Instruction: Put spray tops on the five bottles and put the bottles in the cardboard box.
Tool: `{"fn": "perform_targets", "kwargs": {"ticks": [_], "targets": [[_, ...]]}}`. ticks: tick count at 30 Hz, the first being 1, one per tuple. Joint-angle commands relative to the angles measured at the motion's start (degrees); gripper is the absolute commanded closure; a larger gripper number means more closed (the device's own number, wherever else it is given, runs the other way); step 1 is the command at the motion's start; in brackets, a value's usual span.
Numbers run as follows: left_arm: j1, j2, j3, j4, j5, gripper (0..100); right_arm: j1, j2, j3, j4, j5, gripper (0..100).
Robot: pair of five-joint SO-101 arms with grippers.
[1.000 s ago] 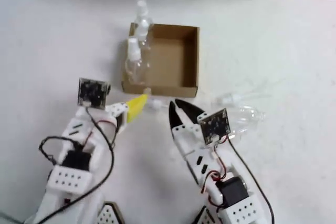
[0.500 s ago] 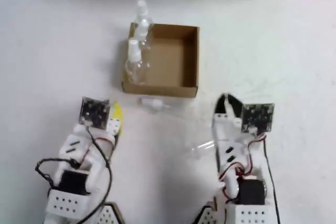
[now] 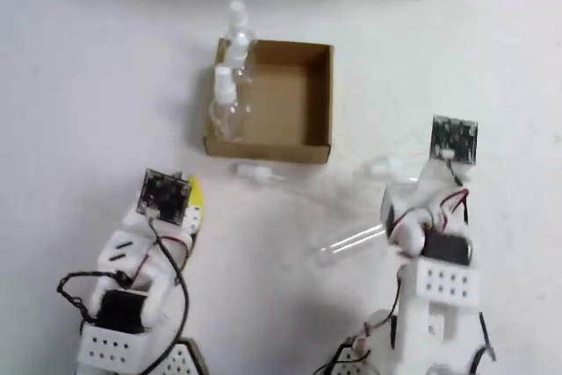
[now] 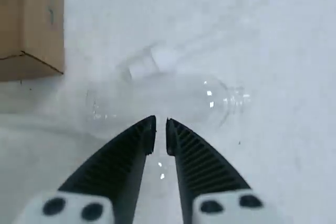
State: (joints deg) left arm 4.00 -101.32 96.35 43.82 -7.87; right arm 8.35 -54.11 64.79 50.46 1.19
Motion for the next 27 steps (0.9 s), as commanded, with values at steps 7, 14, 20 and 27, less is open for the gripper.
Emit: {"fn": "perform_targets", "kwargs": {"ticks": [7, 14, 20, 27], "targets": [[0.0, -0.8, -0.3, 0.1, -1.1, 93, -6.0, 14.8, -15.7, 13.8, -3.3, 98.1], [2.2, -0.7, -0.7, 2.6, -0.8, 93, -19.6, 13.9, -17.8, 17.7, -2.8, 98.1], [1.9, -0.7, -0.8, 3.0, -0.7, 93, -24.9, 14.2, -16.9, 15.9, 9.4, 86.6], [3.1, -0.7, -2.5, 8.9, -0.7, 93, -25.4, 20.3, -18.6, 12.5, 15.1, 76.9]]}}
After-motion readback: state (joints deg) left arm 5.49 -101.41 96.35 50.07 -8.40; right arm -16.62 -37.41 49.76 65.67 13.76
